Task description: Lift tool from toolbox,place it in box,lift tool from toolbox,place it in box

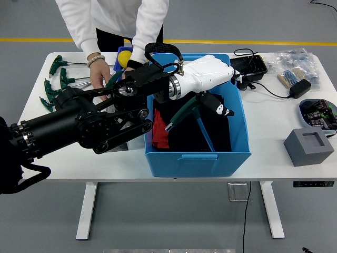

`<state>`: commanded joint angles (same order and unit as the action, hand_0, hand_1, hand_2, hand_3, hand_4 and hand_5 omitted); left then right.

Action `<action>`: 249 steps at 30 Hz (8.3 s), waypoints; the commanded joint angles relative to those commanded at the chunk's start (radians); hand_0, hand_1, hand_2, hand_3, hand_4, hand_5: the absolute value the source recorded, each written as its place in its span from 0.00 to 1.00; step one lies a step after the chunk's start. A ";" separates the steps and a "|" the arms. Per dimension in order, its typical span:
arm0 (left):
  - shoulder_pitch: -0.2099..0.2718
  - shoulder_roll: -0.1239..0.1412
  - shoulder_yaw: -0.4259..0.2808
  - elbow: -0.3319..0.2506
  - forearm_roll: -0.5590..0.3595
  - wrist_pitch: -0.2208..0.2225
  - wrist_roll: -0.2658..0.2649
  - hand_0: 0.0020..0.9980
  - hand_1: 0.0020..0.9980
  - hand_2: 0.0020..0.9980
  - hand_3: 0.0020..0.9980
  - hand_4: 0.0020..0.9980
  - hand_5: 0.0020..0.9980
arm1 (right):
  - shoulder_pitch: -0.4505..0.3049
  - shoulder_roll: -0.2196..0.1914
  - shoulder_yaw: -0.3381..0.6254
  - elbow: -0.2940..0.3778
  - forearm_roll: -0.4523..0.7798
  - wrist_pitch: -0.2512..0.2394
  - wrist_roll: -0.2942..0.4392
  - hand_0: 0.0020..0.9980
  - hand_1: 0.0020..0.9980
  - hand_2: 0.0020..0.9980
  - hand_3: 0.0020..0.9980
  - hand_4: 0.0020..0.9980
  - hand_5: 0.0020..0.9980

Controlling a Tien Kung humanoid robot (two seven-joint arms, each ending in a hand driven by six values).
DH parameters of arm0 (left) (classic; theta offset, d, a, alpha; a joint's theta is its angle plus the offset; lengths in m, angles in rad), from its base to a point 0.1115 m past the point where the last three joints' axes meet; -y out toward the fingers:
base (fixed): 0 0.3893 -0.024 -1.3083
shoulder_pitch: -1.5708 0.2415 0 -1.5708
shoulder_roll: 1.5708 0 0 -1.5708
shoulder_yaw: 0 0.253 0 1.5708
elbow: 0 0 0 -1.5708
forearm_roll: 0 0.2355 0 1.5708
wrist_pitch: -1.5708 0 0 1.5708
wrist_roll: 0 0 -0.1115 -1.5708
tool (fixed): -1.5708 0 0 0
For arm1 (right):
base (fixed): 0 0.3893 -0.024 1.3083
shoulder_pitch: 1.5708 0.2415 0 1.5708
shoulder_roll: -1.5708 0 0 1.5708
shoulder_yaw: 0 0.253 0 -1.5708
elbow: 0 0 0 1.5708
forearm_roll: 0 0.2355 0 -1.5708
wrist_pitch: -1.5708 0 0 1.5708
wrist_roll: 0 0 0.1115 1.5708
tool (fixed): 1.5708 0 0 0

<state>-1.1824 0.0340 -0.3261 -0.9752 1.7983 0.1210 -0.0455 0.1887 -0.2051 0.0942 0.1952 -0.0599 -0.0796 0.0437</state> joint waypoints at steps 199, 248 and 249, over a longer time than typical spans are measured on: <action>-0.052 0.175 0.320 0.280 0.230 -0.371 0.081 0.60 0.42 0.35 0.33 0.85 0.73 | 0.002 -0.003 0.005 -0.003 0.004 -0.002 0.001 0.68 0.64 0.71 0.57 0.78 0.73; -0.050 0.204 0.231 0.301 0.227 -0.144 -0.039 0.18 0.03 0.07 0.08 0.77 0.34 | -0.007 -0.002 0.026 -0.006 -0.003 -0.001 -0.001 0.68 0.64 0.71 0.57 0.78 0.73; -0.050 0.205 0.227 0.301 0.223 -0.138 -0.042 0.18 0.03 0.07 0.08 0.77 0.34 | -0.007 -0.002 0.025 -0.006 -0.003 -0.001 -0.001 0.68 0.64 0.71 0.57 0.78 0.73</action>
<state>-1.2320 0.2391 -0.0989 -0.6739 2.0214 -0.0169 -0.0876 0.1814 -0.2069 0.1195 0.1896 -0.0629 -0.0802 0.0428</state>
